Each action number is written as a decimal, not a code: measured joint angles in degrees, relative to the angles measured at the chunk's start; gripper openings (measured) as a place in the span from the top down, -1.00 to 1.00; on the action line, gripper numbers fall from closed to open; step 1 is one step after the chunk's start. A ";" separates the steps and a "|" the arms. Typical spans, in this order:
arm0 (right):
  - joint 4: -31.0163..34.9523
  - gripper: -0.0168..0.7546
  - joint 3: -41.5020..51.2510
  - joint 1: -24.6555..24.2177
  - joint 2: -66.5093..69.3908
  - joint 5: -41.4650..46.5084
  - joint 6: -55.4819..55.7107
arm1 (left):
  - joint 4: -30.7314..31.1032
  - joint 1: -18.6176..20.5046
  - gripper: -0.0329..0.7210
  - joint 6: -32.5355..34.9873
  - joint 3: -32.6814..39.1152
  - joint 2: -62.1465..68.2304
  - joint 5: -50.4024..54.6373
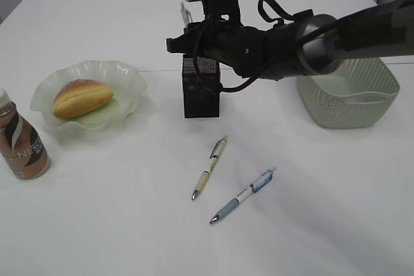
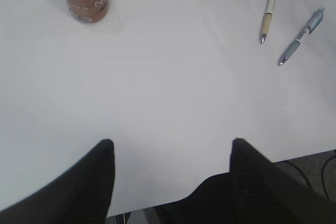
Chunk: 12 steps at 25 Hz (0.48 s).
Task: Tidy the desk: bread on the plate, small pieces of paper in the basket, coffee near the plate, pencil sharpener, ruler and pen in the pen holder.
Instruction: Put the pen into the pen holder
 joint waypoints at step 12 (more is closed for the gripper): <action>3.89 0.04 0.00 0.00 -1.06 4.66 0.00 | -0.79 0.00 -0.41 0.00 0.00 0.00 0.00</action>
